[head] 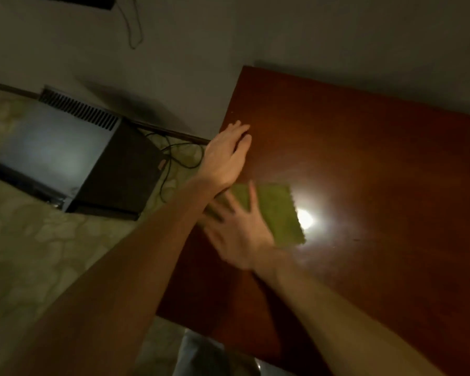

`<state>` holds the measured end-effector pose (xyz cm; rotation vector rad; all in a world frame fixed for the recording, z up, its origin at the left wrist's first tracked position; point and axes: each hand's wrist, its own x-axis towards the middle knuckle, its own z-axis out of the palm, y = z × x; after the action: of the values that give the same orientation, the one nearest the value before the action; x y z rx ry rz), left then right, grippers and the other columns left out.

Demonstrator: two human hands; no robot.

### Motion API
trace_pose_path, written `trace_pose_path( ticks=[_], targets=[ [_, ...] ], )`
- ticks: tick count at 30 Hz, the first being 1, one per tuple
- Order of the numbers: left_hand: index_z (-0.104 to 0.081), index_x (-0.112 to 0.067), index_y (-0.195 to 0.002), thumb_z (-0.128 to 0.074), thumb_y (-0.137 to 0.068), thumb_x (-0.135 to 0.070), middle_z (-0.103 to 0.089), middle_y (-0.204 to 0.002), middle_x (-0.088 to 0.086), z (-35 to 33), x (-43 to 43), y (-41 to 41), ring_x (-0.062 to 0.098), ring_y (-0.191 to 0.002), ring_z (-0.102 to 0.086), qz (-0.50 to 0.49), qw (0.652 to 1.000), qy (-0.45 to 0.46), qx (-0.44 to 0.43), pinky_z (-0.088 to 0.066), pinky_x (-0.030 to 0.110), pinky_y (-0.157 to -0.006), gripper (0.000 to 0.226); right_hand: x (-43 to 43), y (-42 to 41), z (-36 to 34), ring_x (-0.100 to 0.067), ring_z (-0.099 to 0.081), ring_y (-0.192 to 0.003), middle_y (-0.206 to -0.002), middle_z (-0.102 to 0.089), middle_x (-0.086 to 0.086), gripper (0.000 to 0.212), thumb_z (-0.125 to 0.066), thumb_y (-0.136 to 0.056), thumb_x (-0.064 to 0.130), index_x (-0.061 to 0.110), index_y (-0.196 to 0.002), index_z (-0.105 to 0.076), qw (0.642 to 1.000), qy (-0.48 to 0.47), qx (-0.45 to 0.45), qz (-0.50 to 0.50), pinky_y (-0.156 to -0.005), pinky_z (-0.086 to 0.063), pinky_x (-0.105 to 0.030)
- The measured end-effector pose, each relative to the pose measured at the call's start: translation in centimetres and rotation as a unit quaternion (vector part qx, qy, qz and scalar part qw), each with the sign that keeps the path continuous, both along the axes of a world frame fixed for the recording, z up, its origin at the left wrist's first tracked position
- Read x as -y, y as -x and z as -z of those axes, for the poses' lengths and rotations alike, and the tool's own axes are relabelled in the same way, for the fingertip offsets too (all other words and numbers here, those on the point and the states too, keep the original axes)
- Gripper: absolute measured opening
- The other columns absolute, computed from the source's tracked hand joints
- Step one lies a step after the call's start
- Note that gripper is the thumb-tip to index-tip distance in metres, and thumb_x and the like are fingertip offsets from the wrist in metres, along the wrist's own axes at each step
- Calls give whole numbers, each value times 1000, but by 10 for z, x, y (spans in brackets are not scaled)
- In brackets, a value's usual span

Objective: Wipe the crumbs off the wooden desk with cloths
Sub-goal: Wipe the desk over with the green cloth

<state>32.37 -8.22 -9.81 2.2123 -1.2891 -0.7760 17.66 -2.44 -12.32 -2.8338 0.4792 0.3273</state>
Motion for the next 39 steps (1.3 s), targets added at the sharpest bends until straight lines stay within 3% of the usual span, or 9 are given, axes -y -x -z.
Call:
trace_pose_path(
  ticks=[3,7,13,16,20,25,29,35,39],
  targets=[
    [-53,-25,-153,-40,-113,-32,-46,-162,-2,-15,-32,-18,13,-153,-35,43,999,-8,-11,-21,28,-124,43,-81,-7,3,-35,15,-159,-175,-3,2,57,-18,-109,51,39,-165,-15,995,-21,-4,-96,-116,8,-77],
    [-52,-26,-153,-42,-113,-32,-52,-157,-4,-22,-64,-40,9,-148,-40,83,996,-32,-23,-26,25,-121,43,-71,1,8,-29,9,-161,-174,-12,6,54,-22,-110,51,42,-162,-23,991,-38,32,-123,-120,10,-73],
    [-48,-29,-156,-39,-112,-41,-52,-158,-2,-26,-60,-42,17,-148,-43,129,988,-67,50,-32,34,-121,46,-39,-6,5,-32,9,-161,-175,-7,2,57,-26,-109,51,42,-164,-16,996,2,42,83,-119,0,-75],
    [-56,-27,-150,-41,-110,-41,-63,-145,-3,-31,-54,-38,20,-133,-59,136,983,-38,115,-45,37,-113,44,-105,0,1,-36,16,-159,-175,-1,4,56,-31,-107,50,45,-162,-21,996,-61,36,-47,-115,12,-78],
    [-55,-28,-149,-43,-107,-43,-63,-139,-4,-30,-47,-34,24,-123,-63,164,970,-73,164,-51,43,-105,46,-129,16,6,-32,10,-161,-173,-19,4,51,-29,-109,52,43,-159,-29,986,-60,30,-154,-119,7,-74],
    [-42,-27,-159,-41,-107,-45,-44,-157,2,-31,-49,-20,30,-138,-51,198,955,-120,187,-45,45,-110,55,-57,25,7,-31,9,-161,-174,-4,5,55,-26,-109,52,47,-163,-14,999,-11,30,8,-119,2,-76],
    [-7,-38,-167,-27,-107,-60,-6,-174,10,-26,-53,-2,37,-161,-2,233,926,-218,202,-20,52,-127,67,-75,26,3,-36,10,-160,-175,-5,1,55,-21,-109,53,46,-163,-14,982,2,8,187,-117,6,-77],
    [22,-33,-163,-20,-104,-70,32,-168,14,-10,-66,22,37,-156,29,214,916,-264,213,9,52,-129,81,-145,53,4,-34,15,-160,-174,-11,6,52,-32,-107,53,47,-158,-28,998,-52,24,4,-116,2,-79],
    [28,-35,-161,-20,-102,-73,42,-164,12,-11,-66,24,35,-153,36,212,911,-293,198,12,51,-128,84,-93,100,8,-31,10,-160,-174,-5,6,55,-21,-108,55,50,-162,-13,982,4,2,191,-119,3,-75]
  ],
)
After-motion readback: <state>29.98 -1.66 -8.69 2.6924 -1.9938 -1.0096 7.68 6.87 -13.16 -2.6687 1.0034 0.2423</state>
